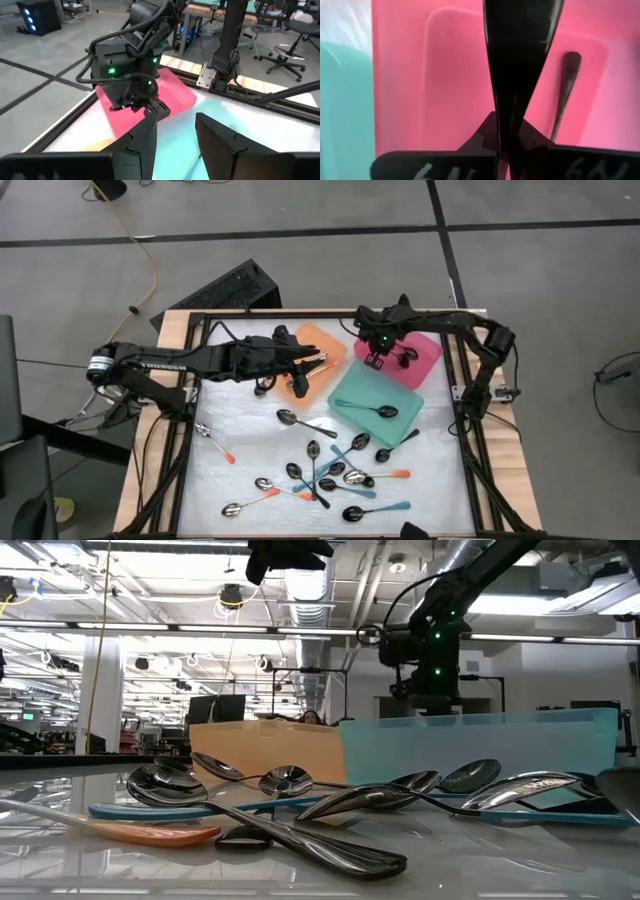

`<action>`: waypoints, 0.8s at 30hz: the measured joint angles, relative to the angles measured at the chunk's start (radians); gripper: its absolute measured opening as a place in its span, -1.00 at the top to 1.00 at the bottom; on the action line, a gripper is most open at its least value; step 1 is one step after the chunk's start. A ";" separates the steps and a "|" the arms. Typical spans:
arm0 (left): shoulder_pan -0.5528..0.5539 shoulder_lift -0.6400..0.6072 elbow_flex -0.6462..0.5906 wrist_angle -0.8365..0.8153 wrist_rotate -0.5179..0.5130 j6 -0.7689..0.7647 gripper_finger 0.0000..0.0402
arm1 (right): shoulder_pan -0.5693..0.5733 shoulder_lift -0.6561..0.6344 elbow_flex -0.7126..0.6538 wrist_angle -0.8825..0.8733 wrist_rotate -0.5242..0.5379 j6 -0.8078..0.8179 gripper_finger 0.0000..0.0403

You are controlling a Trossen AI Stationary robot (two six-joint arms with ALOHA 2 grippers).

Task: Sort silverware by color (type)
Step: Put the black spoon into the pink bin

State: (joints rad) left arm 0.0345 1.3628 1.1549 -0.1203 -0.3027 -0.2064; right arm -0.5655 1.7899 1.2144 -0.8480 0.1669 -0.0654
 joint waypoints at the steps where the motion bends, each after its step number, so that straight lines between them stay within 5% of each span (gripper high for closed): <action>1: 0.000 0.000 0.000 -0.004 0.000 -0.001 0.41 | 0.000 0.003 0.002 -0.002 -0.001 -0.003 0.91; 8: 0.000 0.000 0.000 -0.005 -0.028 0.000 0.41 | 0.000 0.016 0.004 -0.005 -0.004 -0.018 0.77; 24: 0.000 0.000 0.000 -0.011 -0.053 0.003 0.41 | -0.006 0.016 0.004 -0.080 0.018 -0.067 0.80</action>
State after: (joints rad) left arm 0.0345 1.3628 1.1549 -0.1314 -0.3553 -0.2035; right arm -0.5720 1.8057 1.2182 -0.9282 0.1848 -0.1324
